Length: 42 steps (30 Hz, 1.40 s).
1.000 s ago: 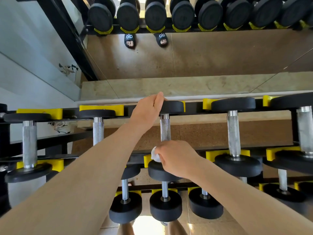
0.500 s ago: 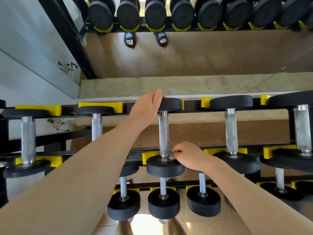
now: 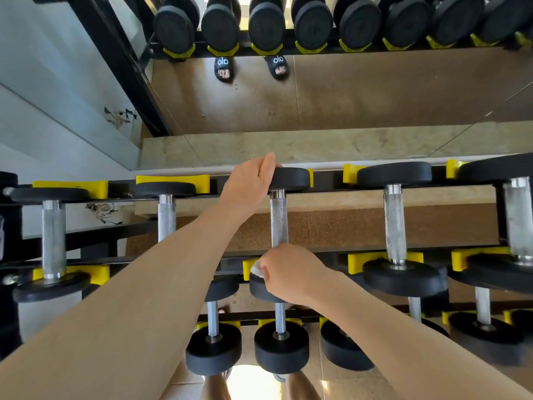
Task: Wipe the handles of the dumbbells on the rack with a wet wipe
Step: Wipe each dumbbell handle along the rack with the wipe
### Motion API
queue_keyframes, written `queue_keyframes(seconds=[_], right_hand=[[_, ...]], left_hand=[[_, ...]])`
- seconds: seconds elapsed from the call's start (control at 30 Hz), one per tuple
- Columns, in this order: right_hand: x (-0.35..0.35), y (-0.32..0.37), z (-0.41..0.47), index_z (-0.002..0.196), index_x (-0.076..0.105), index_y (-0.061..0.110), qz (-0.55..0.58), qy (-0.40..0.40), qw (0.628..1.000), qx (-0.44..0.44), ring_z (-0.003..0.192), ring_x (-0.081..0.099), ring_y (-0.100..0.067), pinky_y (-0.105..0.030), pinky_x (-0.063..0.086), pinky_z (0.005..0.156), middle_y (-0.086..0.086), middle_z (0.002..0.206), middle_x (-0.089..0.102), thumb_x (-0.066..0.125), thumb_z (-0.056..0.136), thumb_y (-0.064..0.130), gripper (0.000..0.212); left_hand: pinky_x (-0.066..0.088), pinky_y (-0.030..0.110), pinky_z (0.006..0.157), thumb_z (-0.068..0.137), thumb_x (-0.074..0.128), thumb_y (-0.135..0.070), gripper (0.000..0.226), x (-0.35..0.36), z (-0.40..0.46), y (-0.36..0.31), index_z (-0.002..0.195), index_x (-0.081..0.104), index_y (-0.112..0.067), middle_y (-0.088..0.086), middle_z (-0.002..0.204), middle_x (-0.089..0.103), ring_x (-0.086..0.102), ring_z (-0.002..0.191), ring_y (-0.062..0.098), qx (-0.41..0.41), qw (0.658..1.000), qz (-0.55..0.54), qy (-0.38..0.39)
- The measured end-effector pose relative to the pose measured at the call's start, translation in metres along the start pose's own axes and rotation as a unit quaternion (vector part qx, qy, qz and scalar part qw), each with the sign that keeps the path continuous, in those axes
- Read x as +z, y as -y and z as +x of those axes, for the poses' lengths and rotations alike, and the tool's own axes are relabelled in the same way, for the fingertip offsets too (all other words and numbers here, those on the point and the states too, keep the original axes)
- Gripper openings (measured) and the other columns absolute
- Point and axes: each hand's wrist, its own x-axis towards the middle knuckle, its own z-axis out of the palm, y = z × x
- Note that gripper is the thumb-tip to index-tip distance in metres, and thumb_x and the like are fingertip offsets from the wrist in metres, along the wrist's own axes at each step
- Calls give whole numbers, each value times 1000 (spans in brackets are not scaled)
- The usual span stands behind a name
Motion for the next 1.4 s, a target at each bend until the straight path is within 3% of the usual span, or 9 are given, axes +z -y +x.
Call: queue_keyframes(seconds=[0.13,0.3,0.4,0.53,0.63,0.8,0.97,1.13,1.4], right_hand=[[-7,-18,-4,110,67,6,50,27,998,2,93,65,-23,-33,55,86,-10,107,68,42,99,21,32],[-20,-57,-15,114,68,11,125,2,990,71,61,54,-3,-10,37,50,-4,96,69,40,103,25,33],[-11,-71,-1,118,67,12,310,-117,926,181,66,53,-5,-12,39,59,-2,91,65,48,101,23,29],[8,-47,19,120,62,-1,395,-43,873,284,79,54,-23,-29,46,67,-20,103,64,53,97,14,29],[4,-50,12,117,61,-6,381,-57,889,246,82,48,-22,-26,40,57,-27,120,62,47,94,11,31],[-7,-31,-4,99,70,11,287,-143,941,106,58,58,-10,-14,38,48,-9,85,71,44,101,23,28],[-3,-18,-5,115,66,21,3,-68,995,-68,97,65,-24,-40,57,83,-7,109,67,45,98,16,28],[-9,-53,-22,123,66,26,83,-16,996,-41,72,57,0,-12,44,65,3,106,69,38,103,20,35],[19,-50,6,74,61,16,174,14,972,157,68,59,-14,-22,44,58,-2,75,61,50,97,27,28]], left_hand=[[53,38,87,109,25,-48,53,1,0,0,103,74,-28,-6,89,68,62,89,13,-7,1000,3,2],[52,37,86,110,25,-46,52,0,-2,-3,103,74,-27,-5,88,68,62,88,12,-8,1000,0,-1],[51,35,86,111,26,-43,52,0,-3,-5,105,74,-26,-6,88,67,62,89,12,-8,1000,4,-1],[52,36,87,110,25,-45,52,0,-2,-4,107,74,-27,-5,91,68,61,89,13,-15,1000,3,-5],[51,35,87,110,26,-43,51,1,-3,-6,107,74,-26,-2,93,69,62,91,16,-17,1000,2,-8],[50,34,88,110,27,-44,51,-1,-4,-8,106,75,-27,-1,95,71,63,94,18,-25,1000,-1,-9],[50,35,90,110,27,-43,50,-1,-5,-8,107,74,-26,0,96,70,63,94,18,-24,1000,-3,-6],[49,32,82,110,25,-43,51,-1,-3,-6,108,73,-26,-1,94,68,60,88,9,-11,1000,7,3],[53,40,90,108,22,-48,54,-1,-2,-2,106,73,-29,-2,92,68,61,89,14,-4,1000,16,3]])
